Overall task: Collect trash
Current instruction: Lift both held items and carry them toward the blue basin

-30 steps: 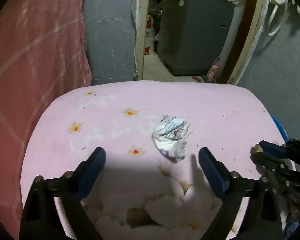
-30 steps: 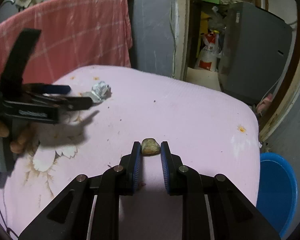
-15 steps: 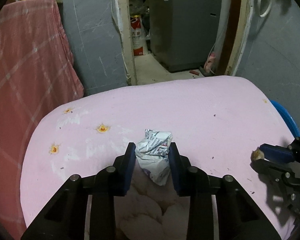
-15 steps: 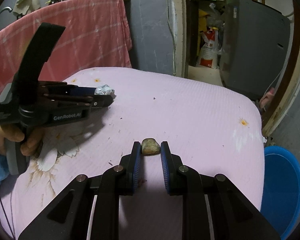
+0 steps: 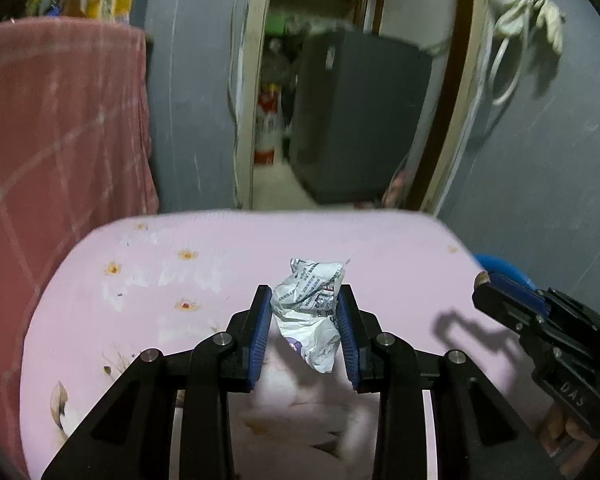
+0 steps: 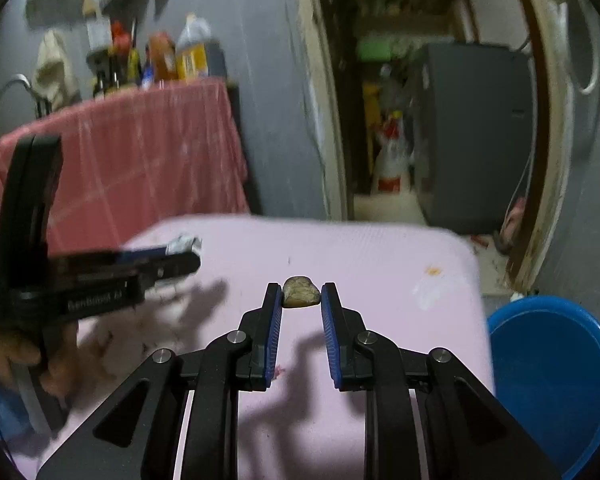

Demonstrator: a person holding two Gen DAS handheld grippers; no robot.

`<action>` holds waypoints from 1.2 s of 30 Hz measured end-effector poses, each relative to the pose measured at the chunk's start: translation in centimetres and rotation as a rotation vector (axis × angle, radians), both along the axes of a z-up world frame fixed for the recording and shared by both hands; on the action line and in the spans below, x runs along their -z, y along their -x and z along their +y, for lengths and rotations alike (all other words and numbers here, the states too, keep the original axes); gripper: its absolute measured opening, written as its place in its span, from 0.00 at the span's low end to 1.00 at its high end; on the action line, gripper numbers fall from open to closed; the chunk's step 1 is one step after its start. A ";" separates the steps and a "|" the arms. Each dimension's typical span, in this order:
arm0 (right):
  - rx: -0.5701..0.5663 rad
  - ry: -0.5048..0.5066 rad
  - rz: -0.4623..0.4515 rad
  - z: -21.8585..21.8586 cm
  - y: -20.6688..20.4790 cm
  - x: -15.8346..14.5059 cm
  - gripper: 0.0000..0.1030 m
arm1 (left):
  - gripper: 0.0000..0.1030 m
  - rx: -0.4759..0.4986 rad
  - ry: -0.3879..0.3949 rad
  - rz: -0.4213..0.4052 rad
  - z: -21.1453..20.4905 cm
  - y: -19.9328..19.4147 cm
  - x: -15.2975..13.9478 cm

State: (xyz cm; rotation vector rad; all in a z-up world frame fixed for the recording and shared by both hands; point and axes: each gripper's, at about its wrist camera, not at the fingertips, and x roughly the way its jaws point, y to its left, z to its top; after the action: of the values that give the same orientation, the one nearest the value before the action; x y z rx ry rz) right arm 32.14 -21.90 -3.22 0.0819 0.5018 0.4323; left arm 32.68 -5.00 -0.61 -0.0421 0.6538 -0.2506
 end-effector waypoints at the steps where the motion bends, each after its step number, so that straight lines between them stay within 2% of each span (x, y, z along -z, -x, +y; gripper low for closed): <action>1: 0.009 -0.014 -0.026 -0.3 0.4 -0.4 0.17 | 0.27 -0.002 0.012 -0.029 -0.2 0.6 -0.4; 5: 0.045 -0.064 -0.146 -1.8 2.3 -2.2 0.17 | 0.27 -0.010 0.057 -0.125 -1.1 2.2 -2.2; 11: 0.108 -0.080 -0.313 -3.3 4.9 -5.2 0.17 | 0.27 -0.003 0.091 -0.261 -2.7 4.2 -5.3; 15: 0.160 -0.086 -0.394 -4.6 6.5 -6.8 0.17 | 0.27 0.009 0.102 -0.319 -3.8 5.3 -7.0; 24: 0.263 -0.103 -0.463 -8.6 8.5 -7.9 0.17 | 0.27 0.062 0.109 -0.355 -7.2 6.4 -8.6; 36: 0.334 -0.104 -0.478 -12.1 10.0 -7.6 0.17 | 0.27 0.134 0.108 -0.361 -12.0 6.4 -8.7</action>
State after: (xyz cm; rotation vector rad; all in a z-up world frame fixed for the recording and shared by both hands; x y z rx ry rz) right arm 22.17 -33.97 4.37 0.1556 -0.0086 0.1398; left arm 26.23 -17.01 8.08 -0.0549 0.2832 -0.4111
